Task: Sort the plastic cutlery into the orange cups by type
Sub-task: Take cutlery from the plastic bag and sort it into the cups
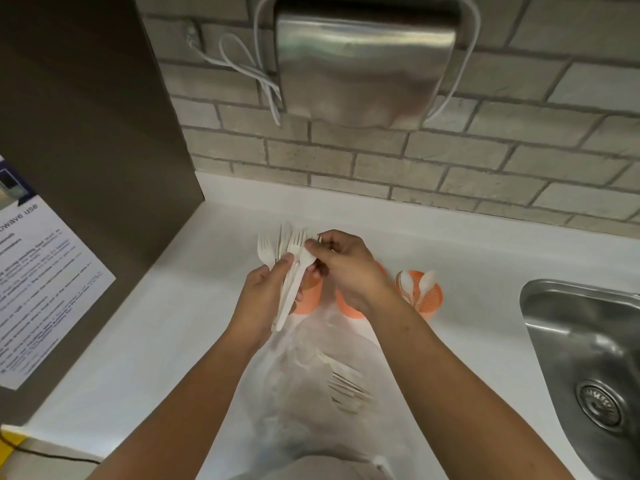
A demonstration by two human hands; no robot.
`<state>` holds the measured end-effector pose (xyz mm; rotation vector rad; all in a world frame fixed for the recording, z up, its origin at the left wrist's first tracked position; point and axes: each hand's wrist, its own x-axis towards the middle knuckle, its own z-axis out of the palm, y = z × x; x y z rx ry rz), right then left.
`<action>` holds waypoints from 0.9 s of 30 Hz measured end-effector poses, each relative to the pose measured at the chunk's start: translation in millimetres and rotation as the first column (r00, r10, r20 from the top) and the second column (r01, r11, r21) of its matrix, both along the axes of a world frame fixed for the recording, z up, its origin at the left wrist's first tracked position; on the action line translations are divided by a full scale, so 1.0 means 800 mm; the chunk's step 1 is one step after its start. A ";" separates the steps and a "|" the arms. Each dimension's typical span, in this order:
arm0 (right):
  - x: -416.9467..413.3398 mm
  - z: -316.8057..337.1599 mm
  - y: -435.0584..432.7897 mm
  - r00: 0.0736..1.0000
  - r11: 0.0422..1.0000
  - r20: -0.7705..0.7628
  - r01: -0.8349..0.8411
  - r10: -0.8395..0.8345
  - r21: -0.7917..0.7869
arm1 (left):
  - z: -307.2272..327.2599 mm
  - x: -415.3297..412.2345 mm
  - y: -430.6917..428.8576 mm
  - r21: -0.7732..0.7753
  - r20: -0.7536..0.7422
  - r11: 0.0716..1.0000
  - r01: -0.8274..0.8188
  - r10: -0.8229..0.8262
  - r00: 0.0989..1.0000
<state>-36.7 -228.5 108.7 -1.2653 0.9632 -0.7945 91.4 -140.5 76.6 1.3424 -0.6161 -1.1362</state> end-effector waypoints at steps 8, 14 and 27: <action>0.000 0.001 -0.002 0.999 1.000 0.025 -0.022 0.021 0.022 | 0.001 -0.001 0.000 -0.062 0.114 0.996 -0.068 0.074 0.991; 0.004 -0.006 -0.001 0.998 0.998 0.053 -0.031 0.027 0.063 | -0.003 -0.004 -0.001 -0.121 0.079 0.981 -0.150 0.160 0.984; 0.000 -0.015 0.004 0.984 0.983 0.155 0.057 -0.085 0.177 | -0.002 -0.013 -0.003 -0.150 0.057 0.962 -0.228 0.238 0.970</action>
